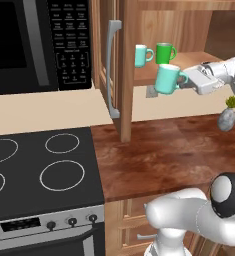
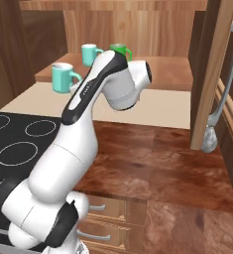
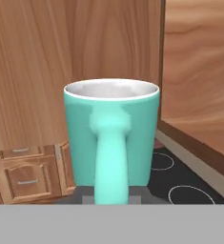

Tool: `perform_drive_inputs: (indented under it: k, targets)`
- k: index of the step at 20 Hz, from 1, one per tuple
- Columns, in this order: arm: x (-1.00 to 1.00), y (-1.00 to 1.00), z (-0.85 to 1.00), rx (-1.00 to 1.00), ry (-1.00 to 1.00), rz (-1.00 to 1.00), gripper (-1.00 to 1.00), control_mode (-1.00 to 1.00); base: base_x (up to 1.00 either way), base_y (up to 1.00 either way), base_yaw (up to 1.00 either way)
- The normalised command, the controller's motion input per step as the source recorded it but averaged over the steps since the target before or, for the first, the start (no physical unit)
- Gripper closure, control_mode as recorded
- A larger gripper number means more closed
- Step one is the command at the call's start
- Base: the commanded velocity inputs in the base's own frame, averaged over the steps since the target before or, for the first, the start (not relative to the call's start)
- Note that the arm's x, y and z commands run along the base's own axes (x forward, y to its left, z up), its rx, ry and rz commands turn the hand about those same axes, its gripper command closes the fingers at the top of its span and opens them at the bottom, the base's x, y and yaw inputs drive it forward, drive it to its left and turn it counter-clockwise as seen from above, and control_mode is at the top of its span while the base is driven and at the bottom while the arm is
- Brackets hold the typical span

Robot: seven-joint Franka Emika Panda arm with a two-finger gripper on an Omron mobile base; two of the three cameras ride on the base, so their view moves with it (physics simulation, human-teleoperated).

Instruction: Pick the mug on the counter and place it in the cabinet with the handle facing the right, like the mugs already inside.

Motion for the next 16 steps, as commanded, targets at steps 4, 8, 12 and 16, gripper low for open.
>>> perform_drive_inputs:
  k: [4,8,12,16]
  targets:
    - [0.18,0.00,0.46,-0.01,-0.05,0.00,1.00,-1.00,0.00,0.00,0.00]
    - [0.17,-0.05,0.31,-0.07,-0.02,0.00,1.00,-1.00,0.00,0.00,0.00]
    - [0.24,-0.06,-0.06,-0.09,0.00,0.01,1.00,-1.00,0.00,0.00,0.00]
    - [0.10,-0.03,-0.11,-0.02,-0.01,0.01,1.00,-1.00,0.00,0.00,0.00]
